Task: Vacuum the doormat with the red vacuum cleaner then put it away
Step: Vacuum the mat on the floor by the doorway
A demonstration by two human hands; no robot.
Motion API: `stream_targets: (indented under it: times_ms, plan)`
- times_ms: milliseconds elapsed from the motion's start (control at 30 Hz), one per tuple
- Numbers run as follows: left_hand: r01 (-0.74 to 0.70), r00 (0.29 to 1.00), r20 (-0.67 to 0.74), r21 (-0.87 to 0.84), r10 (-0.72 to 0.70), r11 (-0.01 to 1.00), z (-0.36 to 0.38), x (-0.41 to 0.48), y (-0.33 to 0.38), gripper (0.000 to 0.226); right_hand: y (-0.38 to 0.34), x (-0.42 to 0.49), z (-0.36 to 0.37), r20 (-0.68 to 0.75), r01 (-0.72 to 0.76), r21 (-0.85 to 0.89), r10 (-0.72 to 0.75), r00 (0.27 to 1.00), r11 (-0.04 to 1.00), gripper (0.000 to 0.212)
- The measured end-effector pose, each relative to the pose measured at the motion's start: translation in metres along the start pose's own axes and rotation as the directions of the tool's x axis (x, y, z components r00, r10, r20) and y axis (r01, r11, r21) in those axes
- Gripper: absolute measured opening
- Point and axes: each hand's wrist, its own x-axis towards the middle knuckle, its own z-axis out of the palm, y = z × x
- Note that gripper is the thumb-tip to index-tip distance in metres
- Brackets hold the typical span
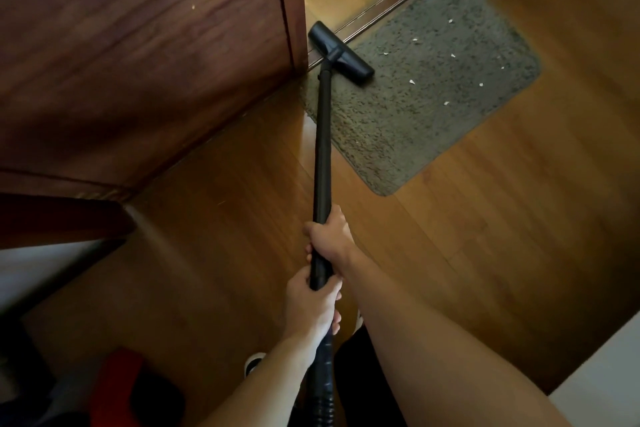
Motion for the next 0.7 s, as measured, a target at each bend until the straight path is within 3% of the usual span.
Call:
stream_targets:
  times_ms: [367,700]
  plan:
    - [-0.010,0.998,0.064,0.025,0.009,1.000,0.032,0.020,0.048,0.014,-0.039,0.024,-0.040,-0.083,-0.011,0.107,0.020,0.996,0.994,0.033]
    - [0.032,0.996,0.088,-0.024,-0.030,0.999,0.037,0.004,0.028,0.013,-0.021,0.005,-0.046,-0.079,-0.033,0.081,0.039,0.996,0.996,0.038]
